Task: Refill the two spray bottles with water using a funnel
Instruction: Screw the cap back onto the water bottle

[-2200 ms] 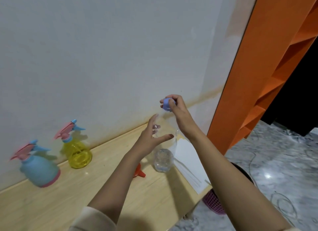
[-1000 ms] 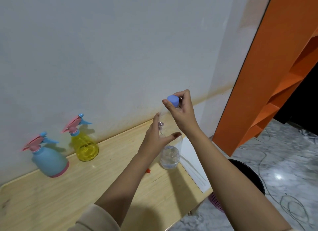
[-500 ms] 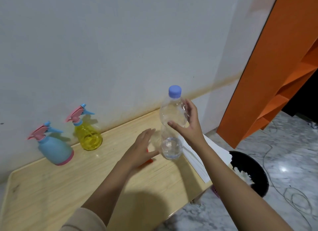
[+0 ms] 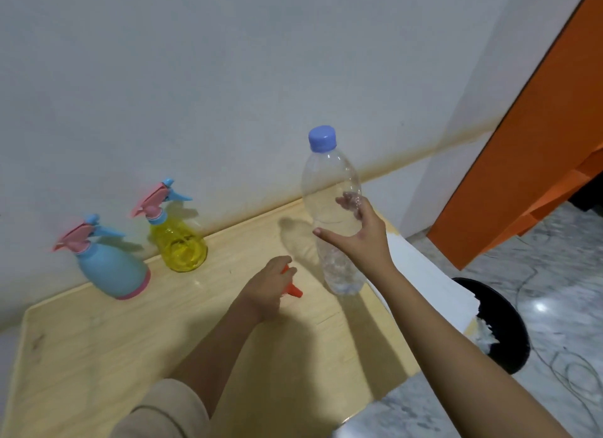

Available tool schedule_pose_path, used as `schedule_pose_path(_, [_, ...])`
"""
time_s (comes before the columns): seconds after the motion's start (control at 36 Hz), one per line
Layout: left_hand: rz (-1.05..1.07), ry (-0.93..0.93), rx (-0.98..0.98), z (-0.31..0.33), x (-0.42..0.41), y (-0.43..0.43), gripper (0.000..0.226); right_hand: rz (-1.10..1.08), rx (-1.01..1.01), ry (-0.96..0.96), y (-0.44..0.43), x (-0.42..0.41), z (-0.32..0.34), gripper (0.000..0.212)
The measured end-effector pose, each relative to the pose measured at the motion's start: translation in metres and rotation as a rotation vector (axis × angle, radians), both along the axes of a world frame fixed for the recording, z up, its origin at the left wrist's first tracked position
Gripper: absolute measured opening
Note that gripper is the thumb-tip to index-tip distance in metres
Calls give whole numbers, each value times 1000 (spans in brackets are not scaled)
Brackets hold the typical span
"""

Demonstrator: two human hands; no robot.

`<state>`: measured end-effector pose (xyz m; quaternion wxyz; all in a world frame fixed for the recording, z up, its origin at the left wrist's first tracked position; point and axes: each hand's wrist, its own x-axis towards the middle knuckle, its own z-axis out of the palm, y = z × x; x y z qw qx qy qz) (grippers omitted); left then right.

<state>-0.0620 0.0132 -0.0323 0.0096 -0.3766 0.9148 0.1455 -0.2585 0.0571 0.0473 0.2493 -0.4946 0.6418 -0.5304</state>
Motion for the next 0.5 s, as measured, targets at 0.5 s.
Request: schedule_pose_path(0.5, [791, 721, 292, -14, 34, -82, 73, -82, -46, 40, -126, 65, 5, 67])
